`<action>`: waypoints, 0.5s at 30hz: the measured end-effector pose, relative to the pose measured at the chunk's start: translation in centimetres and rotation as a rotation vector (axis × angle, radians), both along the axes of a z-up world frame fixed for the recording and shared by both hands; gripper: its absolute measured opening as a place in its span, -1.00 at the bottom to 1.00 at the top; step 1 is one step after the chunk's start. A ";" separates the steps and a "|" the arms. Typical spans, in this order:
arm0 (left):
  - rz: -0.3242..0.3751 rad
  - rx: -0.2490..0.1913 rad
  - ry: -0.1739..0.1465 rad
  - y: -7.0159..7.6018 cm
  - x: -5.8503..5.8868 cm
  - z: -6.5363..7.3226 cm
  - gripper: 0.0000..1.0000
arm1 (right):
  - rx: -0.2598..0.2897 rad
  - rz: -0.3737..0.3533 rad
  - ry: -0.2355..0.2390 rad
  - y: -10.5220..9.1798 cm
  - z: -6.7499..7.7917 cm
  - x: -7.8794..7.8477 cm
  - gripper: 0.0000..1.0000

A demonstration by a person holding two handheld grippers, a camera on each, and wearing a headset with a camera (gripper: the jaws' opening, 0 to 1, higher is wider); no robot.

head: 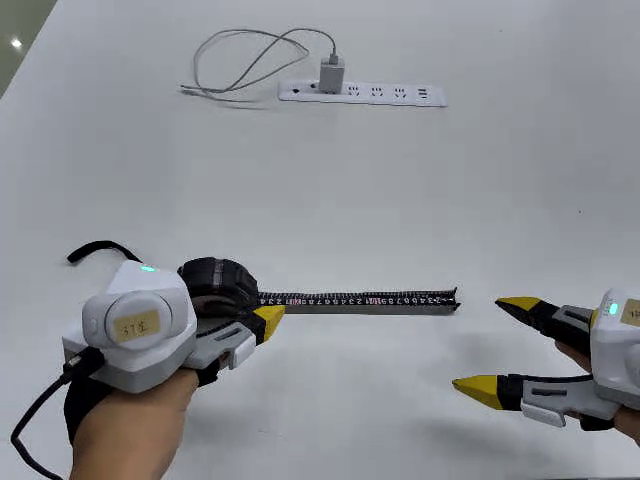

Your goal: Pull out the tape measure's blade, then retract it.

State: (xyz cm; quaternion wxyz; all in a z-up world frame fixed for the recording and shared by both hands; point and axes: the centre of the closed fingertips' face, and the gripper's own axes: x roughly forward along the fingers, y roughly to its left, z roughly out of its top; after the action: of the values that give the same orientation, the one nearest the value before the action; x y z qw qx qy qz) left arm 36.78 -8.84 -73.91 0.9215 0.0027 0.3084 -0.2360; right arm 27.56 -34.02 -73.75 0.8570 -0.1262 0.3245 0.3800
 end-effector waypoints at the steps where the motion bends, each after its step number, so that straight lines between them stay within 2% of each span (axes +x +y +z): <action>1: 0.010 -0.002 0.000 0.0 0.1 0.0 0.59 | -0.001 0.002 -0.001 -0.1 0.0 0.2 0.30; 15: 0.081 -0.007 0.031 0.4 0.8 -0.5 0.48 | -0.042 0.075 -0.013 -0.3 0.2 2.5 0.03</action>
State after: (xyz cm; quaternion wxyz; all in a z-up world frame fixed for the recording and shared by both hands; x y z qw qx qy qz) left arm 37.59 -8.42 -74.42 0.9254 -0.0166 0.3217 -0.1998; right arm 30.10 -34.28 -73.58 0.8414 -0.1588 0.3218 0.4041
